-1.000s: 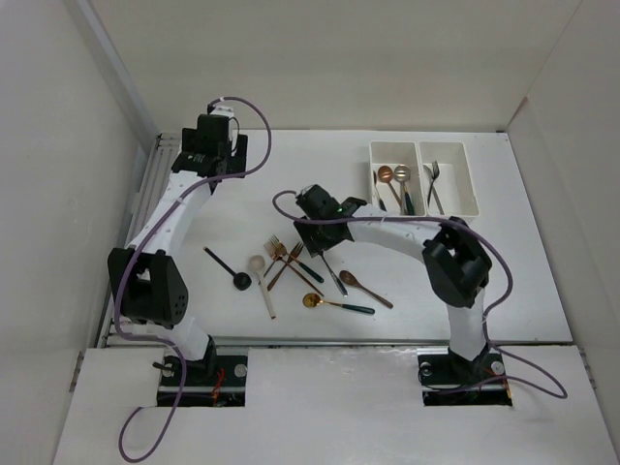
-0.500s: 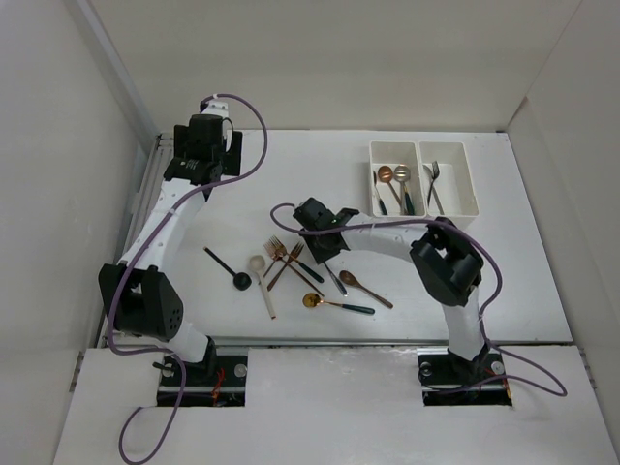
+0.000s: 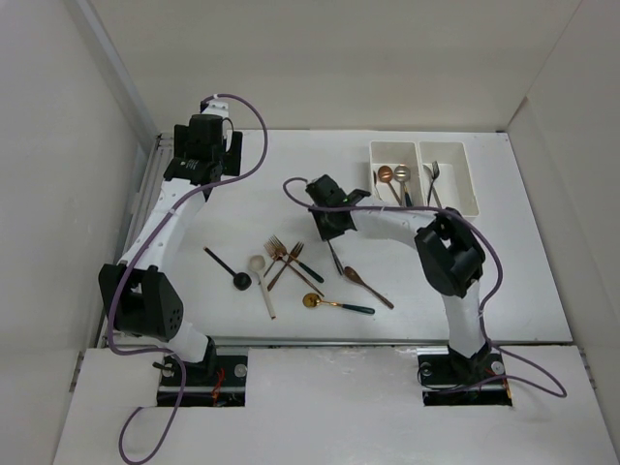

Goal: Sort the eating utensils into containers

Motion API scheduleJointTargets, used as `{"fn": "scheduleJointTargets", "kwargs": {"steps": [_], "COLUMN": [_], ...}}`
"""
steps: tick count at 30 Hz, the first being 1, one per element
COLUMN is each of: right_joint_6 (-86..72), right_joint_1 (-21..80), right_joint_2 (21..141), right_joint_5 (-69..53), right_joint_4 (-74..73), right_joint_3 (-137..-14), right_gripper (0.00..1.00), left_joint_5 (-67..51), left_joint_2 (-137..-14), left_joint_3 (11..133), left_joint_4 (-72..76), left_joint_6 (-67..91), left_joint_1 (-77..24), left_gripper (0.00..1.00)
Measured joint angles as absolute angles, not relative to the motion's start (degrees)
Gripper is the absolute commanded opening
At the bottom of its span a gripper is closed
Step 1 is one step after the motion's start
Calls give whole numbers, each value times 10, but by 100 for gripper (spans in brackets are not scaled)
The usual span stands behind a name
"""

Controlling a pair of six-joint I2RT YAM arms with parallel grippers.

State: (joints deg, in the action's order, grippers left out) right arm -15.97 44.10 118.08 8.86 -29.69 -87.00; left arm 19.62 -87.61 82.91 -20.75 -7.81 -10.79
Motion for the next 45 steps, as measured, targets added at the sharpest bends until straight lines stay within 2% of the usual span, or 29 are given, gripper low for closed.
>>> {"fn": "scheduleJointTargets", "kwargs": {"steps": [9,13,18,22,30,33,34,38,42,44,45], "right_joint_6": [-120,-99,-62,-38,-23,-23,-23,-21,-17,-17,-17], "right_joint_1": [344,236,112,63,12,11,12,16,23,35,45], "right_joint_2": [1127,1082,1064,1100,1235,1258,1259,1252,1224,1194,1171], "right_joint_5": [70,74,139,204,224,225,225,223,226,228,229], "right_joint_4": [-305,-293,-283,-286,-293,-302,-305,-309,-319,-322,-321], "right_joint_3": [-1032,-1085,-1077,-1053,-1039,-1029,-1024,-1021,-1021,-1016,-1006], "right_gripper": [0,0,0,0,0,14,30,57,67,69,74], "left_joint_5": [200,200,203,204,205,211,213,215,215,215,215], "left_joint_2": [-876,-879,-905,-940,-976,-978,-978,-978,-978,-978,-978], "left_joint_3": [823,823,829,844,878,887,888,889,889,889,889], "left_joint_4": [-205,-204,-204,-206,-218,-220,-220,-221,-222,-222,-222], "left_joint_6": [-81,-81,-82,-81,-81,-81,-81,-81,-81,-81,-81], "left_joint_1": [-108,-108,-108,-108,-108,-108,-108,-108,-108,-108,-108], "left_gripper": [100,100,100,100,100,100,100,100,100,100,100]}}
